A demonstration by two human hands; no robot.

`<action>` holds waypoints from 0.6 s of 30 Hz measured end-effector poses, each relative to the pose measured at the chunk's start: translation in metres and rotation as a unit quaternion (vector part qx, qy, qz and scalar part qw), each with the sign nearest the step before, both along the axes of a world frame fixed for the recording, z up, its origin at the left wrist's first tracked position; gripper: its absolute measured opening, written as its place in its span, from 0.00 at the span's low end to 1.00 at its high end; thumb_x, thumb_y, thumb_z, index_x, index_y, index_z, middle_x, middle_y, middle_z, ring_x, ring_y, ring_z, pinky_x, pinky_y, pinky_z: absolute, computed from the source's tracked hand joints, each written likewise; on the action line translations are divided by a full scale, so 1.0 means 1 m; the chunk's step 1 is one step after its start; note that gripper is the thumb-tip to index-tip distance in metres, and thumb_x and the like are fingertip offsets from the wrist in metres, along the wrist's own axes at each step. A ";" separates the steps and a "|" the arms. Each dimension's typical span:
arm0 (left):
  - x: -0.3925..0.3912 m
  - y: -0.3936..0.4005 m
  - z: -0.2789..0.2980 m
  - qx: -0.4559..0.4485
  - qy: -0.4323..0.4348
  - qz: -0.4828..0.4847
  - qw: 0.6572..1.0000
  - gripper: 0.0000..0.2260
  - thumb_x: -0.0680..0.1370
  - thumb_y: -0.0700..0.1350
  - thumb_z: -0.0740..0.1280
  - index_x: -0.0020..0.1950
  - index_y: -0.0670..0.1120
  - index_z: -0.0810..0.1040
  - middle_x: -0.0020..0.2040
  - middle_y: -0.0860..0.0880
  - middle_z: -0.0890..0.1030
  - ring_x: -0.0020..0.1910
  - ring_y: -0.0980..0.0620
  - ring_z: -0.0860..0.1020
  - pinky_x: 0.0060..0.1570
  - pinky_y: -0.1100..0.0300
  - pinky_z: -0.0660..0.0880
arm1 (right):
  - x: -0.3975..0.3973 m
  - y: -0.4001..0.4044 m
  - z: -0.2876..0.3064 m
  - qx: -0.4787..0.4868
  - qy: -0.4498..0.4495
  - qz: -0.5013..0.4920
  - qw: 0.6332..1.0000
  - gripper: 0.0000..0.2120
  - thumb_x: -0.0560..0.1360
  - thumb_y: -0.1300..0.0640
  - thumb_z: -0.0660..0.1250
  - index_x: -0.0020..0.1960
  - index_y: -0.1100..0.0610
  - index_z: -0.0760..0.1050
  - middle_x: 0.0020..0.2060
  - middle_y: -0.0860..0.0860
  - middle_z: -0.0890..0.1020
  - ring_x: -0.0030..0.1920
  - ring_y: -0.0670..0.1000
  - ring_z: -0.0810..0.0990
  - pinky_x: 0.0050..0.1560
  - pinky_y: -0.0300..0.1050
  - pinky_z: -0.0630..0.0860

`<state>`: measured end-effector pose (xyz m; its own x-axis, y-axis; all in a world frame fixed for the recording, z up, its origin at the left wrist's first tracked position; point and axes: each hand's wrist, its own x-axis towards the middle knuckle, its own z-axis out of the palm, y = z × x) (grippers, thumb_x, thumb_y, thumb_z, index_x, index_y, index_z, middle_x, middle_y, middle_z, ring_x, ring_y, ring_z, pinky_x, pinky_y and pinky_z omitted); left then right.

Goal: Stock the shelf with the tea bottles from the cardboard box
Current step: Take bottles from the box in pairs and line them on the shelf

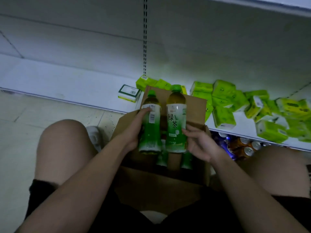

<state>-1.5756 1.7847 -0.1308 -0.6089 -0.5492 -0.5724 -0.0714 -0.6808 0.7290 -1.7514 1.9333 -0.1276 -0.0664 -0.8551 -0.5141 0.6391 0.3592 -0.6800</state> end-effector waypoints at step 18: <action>0.023 0.024 0.023 -0.007 0.081 -0.032 0.996 0.33 0.66 0.59 0.75 0.66 0.43 0.76 0.61 0.39 0.81 0.59 0.39 0.80 0.60 0.43 0.75 | 0.030 0.005 0.016 -0.028 0.131 -0.084 0.987 0.26 0.59 0.46 0.81 0.54 0.55 0.82 0.46 0.58 0.86 0.43 0.56 0.86 0.42 0.50 0.81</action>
<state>-1.5531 1.8089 -0.1076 -0.7276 -0.5127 -0.4558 0.0050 -0.6683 0.7439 -1.7214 1.9380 -0.1113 -0.3338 -0.8473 -0.4130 0.4853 0.2212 -0.8459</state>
